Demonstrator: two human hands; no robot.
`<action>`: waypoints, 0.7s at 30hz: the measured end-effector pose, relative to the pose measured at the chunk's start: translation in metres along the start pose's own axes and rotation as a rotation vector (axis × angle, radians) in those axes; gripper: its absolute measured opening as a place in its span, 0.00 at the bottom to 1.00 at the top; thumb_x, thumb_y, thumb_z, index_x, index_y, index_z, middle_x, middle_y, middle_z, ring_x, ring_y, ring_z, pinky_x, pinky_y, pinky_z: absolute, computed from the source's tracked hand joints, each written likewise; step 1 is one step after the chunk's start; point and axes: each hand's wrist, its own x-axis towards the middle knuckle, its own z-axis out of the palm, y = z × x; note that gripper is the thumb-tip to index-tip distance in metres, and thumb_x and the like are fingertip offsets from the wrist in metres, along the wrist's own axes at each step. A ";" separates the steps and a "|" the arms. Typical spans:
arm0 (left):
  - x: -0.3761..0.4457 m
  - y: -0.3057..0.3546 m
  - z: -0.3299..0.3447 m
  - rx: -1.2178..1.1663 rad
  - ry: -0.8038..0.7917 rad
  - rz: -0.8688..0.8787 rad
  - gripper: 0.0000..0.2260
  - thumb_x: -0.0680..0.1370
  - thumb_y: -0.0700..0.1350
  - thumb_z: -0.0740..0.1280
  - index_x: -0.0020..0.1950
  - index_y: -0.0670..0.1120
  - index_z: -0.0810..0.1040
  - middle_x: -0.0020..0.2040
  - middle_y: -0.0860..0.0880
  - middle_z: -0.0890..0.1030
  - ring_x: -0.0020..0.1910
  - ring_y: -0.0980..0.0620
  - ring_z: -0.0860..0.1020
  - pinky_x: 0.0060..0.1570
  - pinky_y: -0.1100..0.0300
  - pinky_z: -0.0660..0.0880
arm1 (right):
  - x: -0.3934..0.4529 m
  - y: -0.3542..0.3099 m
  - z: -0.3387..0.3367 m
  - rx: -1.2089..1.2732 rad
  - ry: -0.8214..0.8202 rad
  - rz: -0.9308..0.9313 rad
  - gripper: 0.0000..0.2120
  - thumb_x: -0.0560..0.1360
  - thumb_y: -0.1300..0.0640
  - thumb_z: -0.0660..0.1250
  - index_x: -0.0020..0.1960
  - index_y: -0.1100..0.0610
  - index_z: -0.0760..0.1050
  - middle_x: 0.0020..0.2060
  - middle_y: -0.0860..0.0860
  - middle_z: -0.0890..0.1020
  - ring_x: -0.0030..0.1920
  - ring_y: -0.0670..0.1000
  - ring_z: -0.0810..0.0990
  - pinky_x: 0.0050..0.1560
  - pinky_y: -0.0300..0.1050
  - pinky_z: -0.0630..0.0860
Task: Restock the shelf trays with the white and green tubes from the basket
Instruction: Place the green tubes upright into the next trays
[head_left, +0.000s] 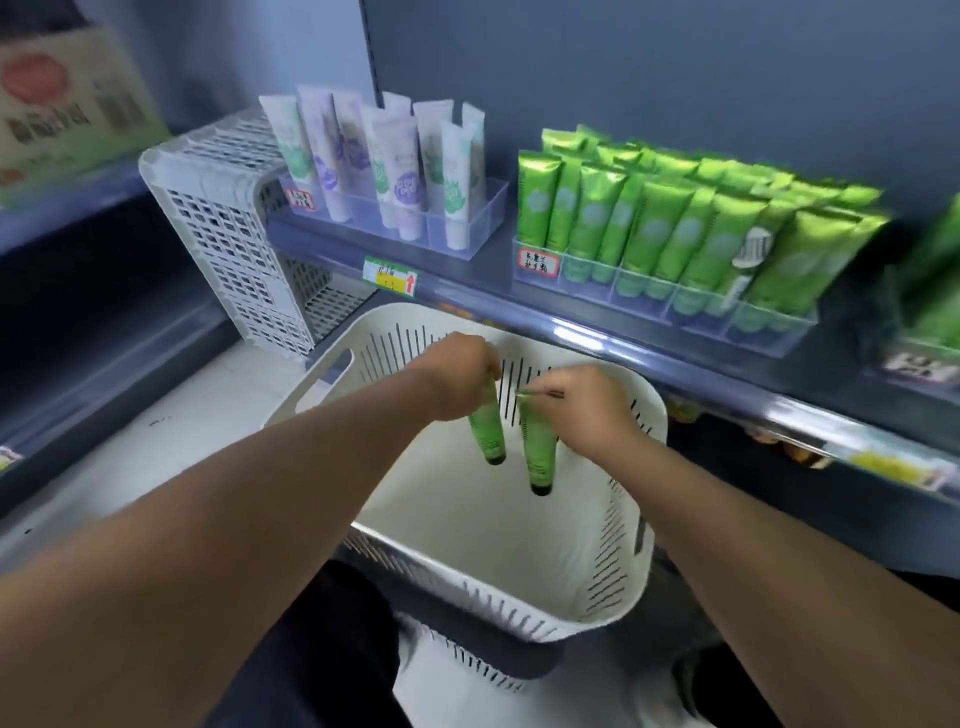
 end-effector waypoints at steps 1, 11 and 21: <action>-0.001 0.009 -0.007 0.000 0.020 0.025 0.12 0.76 0.41 0.64 0.59 0.47 0.79 0.58 0.44 0.80 0.59 0.43 0.77 0.55 0.57 0.71 | -0.005 -0.003 -0.010 0.015 0.046 0.008 0.08 0.75 0.60 0.66 0.48 0.57 0.84 0.44 0.53 0.85 0.44 0.54 0.81 0.45 0.46 0.77; -0.017 0.103 -0.082 -0.092 0.252 0.295 0.09 0.76 0.39 0.64 0.53 0.44 0.83 0.50 0.43 0.82 0.52 0.43 0.78 0.47 0.59 0.71 | -0.060 -0.012 -0.135 -0.018 0.366 0.006 0.11 0.77 0.59 0.66 0.57 0.57 0.82 0.56 0.51 0.83 0.58 0.48 0.79 0.50 0.29 0.66; -0.026 0.226 -0.123 -0.161 0.418 0.438 0.11 0.76 0.42 0.69 0.58 0.46 0.82 0.56 0.47 0.83 0.58 0.47 0.79 0.57 0.61 0.71 | -0.123 0.028 -0.250 -0.089 0.617 0.063 0.10 0.74 0.58 0.69 0.54 0.55 0.83 0.53 0.51 0.85 0.55 0.49 0.81 0.44 0.28 0.62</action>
